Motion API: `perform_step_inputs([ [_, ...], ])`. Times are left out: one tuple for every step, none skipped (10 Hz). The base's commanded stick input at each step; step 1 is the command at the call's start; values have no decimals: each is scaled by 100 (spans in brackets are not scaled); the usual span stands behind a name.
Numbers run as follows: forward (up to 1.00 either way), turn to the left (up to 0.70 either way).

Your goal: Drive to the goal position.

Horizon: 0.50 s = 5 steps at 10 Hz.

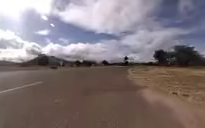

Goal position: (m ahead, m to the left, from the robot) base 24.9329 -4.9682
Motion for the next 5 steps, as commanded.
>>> perform_step_inputs([
  [70,0],
  [70,0],
  [70,0],
  [70,0],
  [70,0],
])
